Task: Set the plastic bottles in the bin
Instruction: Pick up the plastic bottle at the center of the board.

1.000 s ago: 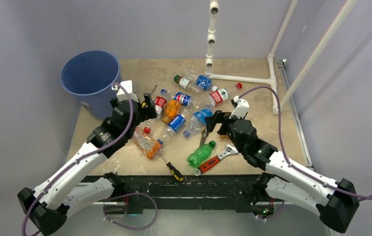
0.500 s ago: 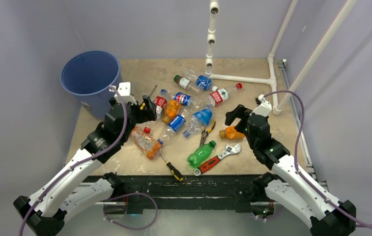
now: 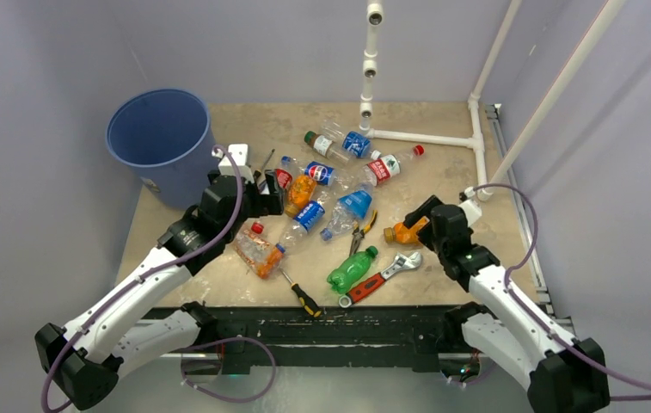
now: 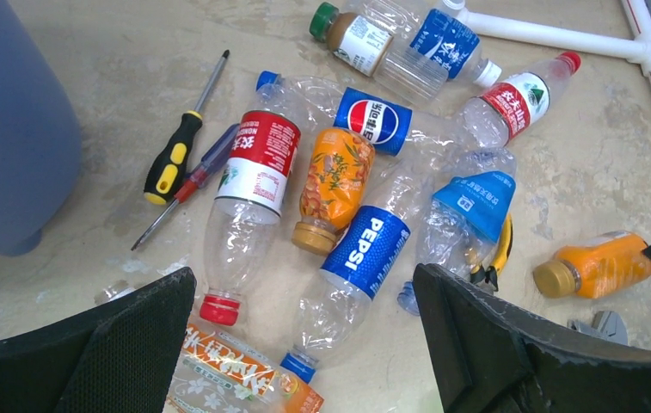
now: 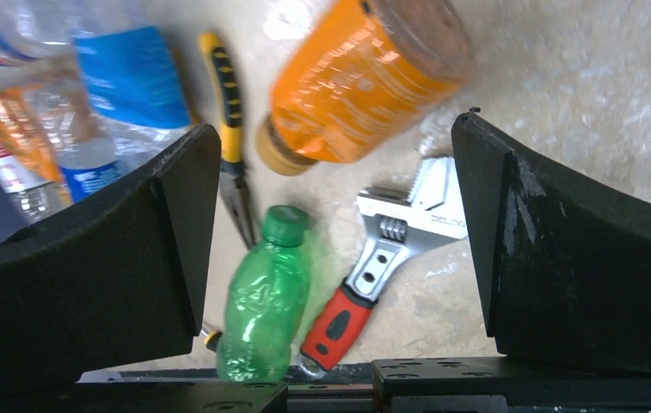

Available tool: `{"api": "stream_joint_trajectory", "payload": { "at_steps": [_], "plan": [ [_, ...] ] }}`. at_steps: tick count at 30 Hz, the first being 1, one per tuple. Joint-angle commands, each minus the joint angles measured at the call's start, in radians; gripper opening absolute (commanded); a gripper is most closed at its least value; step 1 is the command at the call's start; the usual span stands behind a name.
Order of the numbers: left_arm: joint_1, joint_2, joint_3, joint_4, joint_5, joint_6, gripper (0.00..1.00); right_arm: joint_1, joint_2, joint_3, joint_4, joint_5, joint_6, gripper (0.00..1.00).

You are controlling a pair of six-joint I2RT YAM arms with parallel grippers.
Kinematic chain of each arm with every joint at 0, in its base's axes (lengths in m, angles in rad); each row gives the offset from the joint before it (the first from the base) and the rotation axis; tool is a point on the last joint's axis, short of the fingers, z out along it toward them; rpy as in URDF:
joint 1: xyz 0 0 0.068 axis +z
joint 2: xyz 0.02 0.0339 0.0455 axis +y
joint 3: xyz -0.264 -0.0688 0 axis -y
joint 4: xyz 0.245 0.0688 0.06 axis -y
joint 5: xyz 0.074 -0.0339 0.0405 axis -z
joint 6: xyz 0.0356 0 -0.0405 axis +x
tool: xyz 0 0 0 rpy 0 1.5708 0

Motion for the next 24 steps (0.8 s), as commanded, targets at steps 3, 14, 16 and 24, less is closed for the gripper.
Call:
{"api": "stream_joint_trajectory", "payload": {
  "at_steps": [3, 14, 16, 24],
  "plan": [
    [-0.001, -0.004, 0.017, 0.007, 0.043, -0.014, 0.98, -0.005, 0.064, -0.056, 0.051, -0.026, 0.134, 0.97],
    [-0.001, -0.005, 0.014, 0.007, 0.050, -0.013, 0.98, -0.047, 0.236, -0.089, 0.223, -0.019, 0.138, 0.97],
    [-0.001, -0.001, 0.015, 0.006, 0.048, -0.013, 0.98, -0.058, 0.267, -0.092, 0.246, -0.026, 0.134, 0.96],
    [-0.002, 0.003, 0.015, 0.006, 0.047, -0.010, 0.97, -0.069, 0.321, -0.109, 0.336, -0.040, 0.112, 0.84]
  ]
}}
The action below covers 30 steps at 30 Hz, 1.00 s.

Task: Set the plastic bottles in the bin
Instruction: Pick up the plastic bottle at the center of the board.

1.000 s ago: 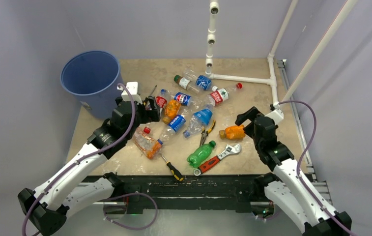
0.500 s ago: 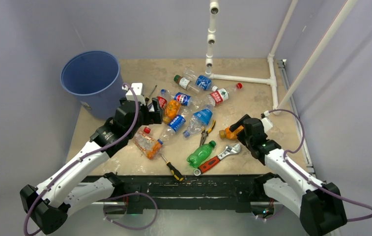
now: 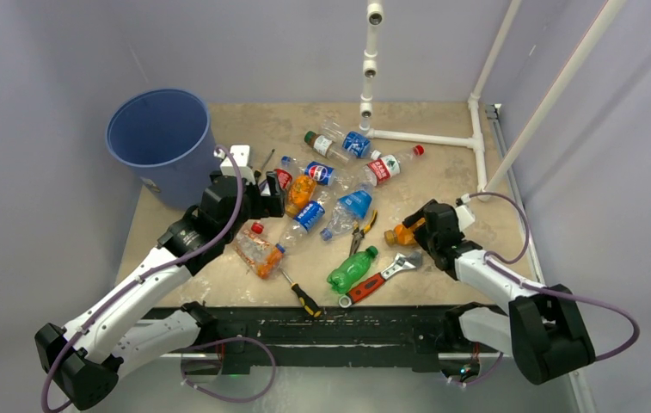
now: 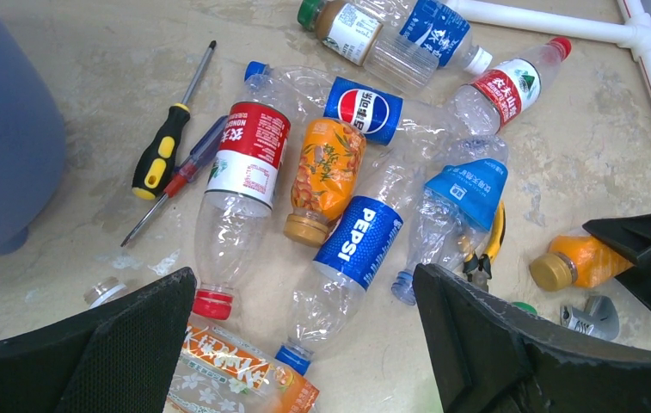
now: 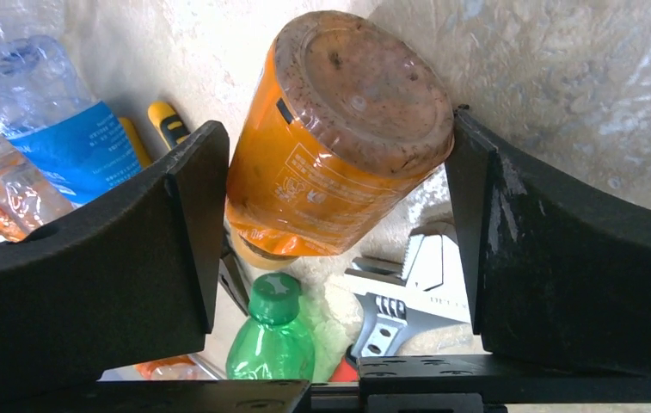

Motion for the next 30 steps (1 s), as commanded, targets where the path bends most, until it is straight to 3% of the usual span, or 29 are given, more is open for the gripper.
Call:
{"api": "stream_joint_trajectory", "payload": {
  "at_steps": [1, 6, 12, 14, 18, 22, 26, 30],
  "plan": [
    [-0.001, 0.002, 0.015, 0.018, 0.007, -0.009, 0.97, -0.006, 0.026, -0.017, 0.087, -0.012, -0.015, 0.80],
    [-0.002, 0.003, 0.015, 0.019, 0.008, -0.004, 0.97, -0.006, -0.024, -0.011, 0.095, 0.000, -0.053, 0.66],
    [-0.002, -0.059, -0.031, 0.089, 0.052, 0.023, 0.95, 0.000, -0.288, 0.057, 0.026, -0.002, -0.212, 0.54],
    [0.000, -0.083, -0.047, 0.112, 0.039, 0.015, 0.95, 0.001, -0.371, 0.083, 0.042, -0.092, -0.290, 0.52],
    [0.000, -0.151, -0.089, 0.203, 0.065, 0.003, 0.94, 0.005, -0.478, 0.099, 0.248, -0.498, -0.447, 0.50],
    [-0.001, -0.264, -0.165, 0.351, 0.259, 0.022, 0.95, 0.017, -0.507, 0.085, 0.545, -0.782, -0.406, 0.47],
    [-0.001, -0.360, -0.285, 0.584, 0.523, 0.021, 0.95, 0.065, -0.476, 0.055, 0.761, -0.770, -0.336, 0.40],
    [0.001, -0.406, -0.376, 0.774, 0.667, -0.007, 0.95, 0.236, -0.417, -0.003, 0.993, -0.560, -0.322, 0.33]
  ]
}}
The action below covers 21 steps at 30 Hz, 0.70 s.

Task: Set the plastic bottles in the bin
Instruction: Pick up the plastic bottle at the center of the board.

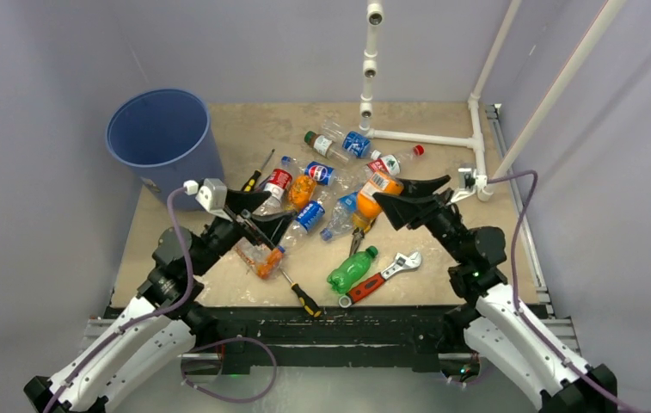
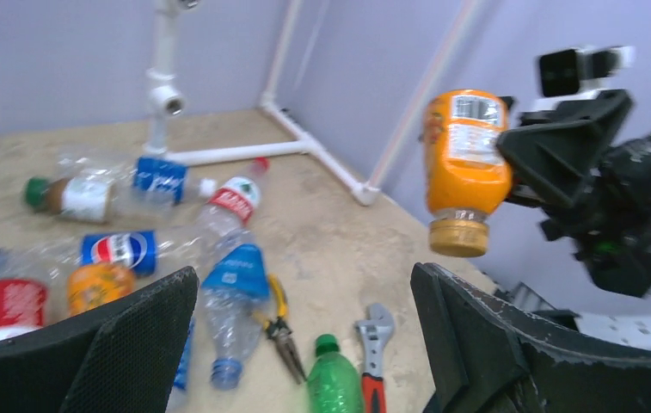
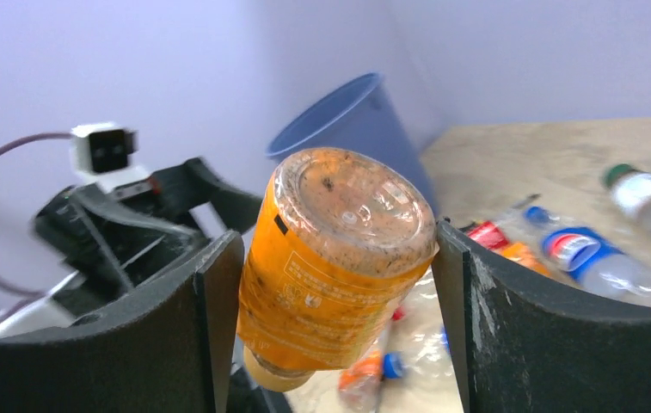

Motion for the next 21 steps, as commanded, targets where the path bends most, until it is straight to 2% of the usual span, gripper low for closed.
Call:
{"api": "stream_joint_trajectory", "payload": {
  "at_steps": [1, 5, 7, 11, 21],
  "plan": [
    [0.001, -0.027, -0.083, 0.307, 0.260, -0.018, 0.94, 0.178, 0.074, -0.054, 0.383, 0.154, 0.019, 0.30],
    [0.001, -0.018, -0.111, 0.378, 0.311, -0.030, 0.94, 0.359, 0.175, -0.063, 0.514, 0.406, 0.001, 0.09],
    [0.001, -0.006, -0.120, 0.410, 0.330, -0.044, 0.93, 0.430, 0.228, -0.047, 0.553, 0.485, -0.011, 0.00],
    [0.001, -0.004, -0.152, 0.483, 0.349, -0.065, 0.90, 0.508, 0.315, -0.017, 0.563, 0.608, 0.005, 0.00],
    [0.001, 0.091, -0.119, 0.452, 0.436, -0.079, 0.88, 0.538, 0.410, 0.025, 0.626, 0.620, 0.058, 0.00]
  ]
}}
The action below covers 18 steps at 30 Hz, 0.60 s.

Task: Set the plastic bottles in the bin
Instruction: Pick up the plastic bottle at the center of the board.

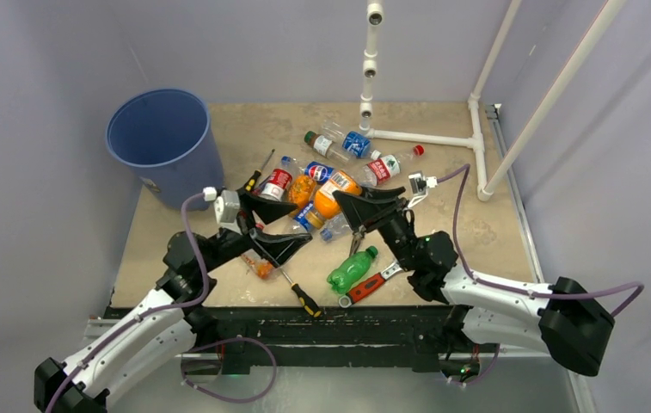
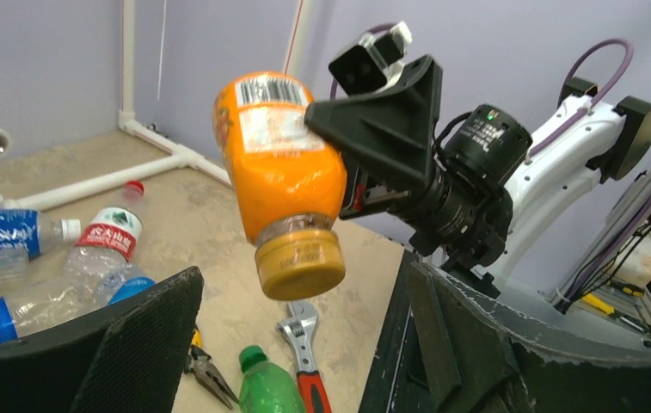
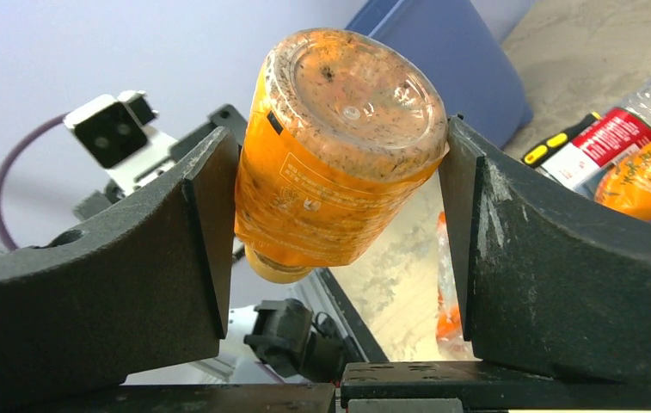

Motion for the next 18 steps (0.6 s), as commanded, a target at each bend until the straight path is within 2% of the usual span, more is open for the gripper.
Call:
{"api": "stream_joint_trajectory", "payload": {
  "at_steps": [1, 5, 9, 18],
  "plan": [
    [0.001, 0.052, 0.036, 0.025, 0.066, -0.020, 0.88, 0.014, 0.016, 0.047, 0.120, 0.045, 0.034, 0.00],
    [0.001, 0.062, 0.039, 0.023, 0.053, -0.021, 0.89, 0.024, 0.044, 0.060, 0.132, 0.021, 0.052, 0.00],
    [0.002, 0.042, 0.026, 0.038, 0.038, -0.017, 0.86, 0.032, 0.053, 0.062, 0.133, 0.015, 0.058, 0.00],
    [0.000, 0.040, 0.014, 0.060, 0.033, -0.018, 0.67, 0.048, 0.088, 0.084, 0.123, 0.003, 0.072, 0.00]
  ]
}}
